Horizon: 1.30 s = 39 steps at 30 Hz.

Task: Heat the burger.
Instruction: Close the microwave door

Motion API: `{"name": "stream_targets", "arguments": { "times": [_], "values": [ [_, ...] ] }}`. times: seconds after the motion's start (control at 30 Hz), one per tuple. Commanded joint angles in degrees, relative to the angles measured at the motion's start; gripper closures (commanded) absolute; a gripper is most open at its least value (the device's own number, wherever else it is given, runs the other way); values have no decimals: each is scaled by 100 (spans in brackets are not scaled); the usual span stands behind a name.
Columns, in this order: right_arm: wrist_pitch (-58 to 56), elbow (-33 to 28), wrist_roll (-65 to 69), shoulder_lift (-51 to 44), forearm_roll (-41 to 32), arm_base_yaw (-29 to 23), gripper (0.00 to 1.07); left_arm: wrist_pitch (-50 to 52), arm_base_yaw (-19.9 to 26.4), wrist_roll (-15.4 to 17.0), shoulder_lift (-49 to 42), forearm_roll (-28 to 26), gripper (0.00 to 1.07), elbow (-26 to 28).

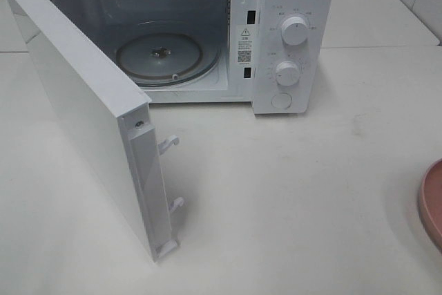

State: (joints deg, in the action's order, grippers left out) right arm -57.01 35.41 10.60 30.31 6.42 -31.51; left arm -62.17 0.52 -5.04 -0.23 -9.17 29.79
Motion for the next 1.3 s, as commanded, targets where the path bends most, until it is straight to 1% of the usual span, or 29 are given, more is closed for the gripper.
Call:
{"name": "stream_targets", "arguments": {
  "times": [0.03,0.07,0.1,0.17,0.2,0.23,0.27,0.3,0.33,0.37,0.4,0.47,0.53,0.6,0.63,0.67,0.73,1.3],
  "values": [
    [-46,-29,-92,-751,-92,498,31,69,17,23,-34,-17,6,-23],
    [-29,-86,-92,-928,-103,607,31,69,17,23,-34,-17,6,-23],
    [-29,-86,-92,-928,-103,607,31,69,17,23,-34,-17,6,-23],
    [120,-458,-69,-1536,-103,1014,31,69,17,23,-34,-17,6,-23],
    [120,-458,-69,-1536,-103,1014,31,69,17,23,-34,-17,6,-23],
    [172,-539,-57,-1690,-103,1146,31,69,17,23,-34,-17,6,-23],
    [172,-539,-57,-1690,-103,1146,31,69,17,23,-34,-17,6,-23],
    [132,-584,-57,-1948,-103,1392,31,69,17,23,-34,-17,6,-23],
    [120,-590,-57,-2074,-103,1513,31,69,17,23,-34,-17,6,-23],
    [120,-590,-57,-2074,-103,1513,31,69,17,23,-34,-17,6,-23],
    [74,-602,-29,-2275,-143,1673,31,69,17,23,-34,-17,6,-23],
    [46,-619,-23,-2366,-206,1753,31,69,17,23,-34,-17,6,-23],
    [-11,-676,-29,-2773,-275,2017,31,69,17,23,-34,-17,6,-23],
    [-11,-676,-29,-2888,-275,2086,31,69,17,23,-34,-17,6,-23],
    [-11,-676,-34,-3111,-275,2257,32,69,17,23,-34,-17,6,-23],
    [-11,-676,-34,-3111,-275,2257,32,69,17,23,-34,-17,6,-23],
    [-11,-676,-29,-3214,-275,2441,32,69,17,23,-34,-17,6,-23],
    [-11,-676,-52,-3209,-292,2452,32,69,17,23,-29,-23,6,-23]
  ]
}}
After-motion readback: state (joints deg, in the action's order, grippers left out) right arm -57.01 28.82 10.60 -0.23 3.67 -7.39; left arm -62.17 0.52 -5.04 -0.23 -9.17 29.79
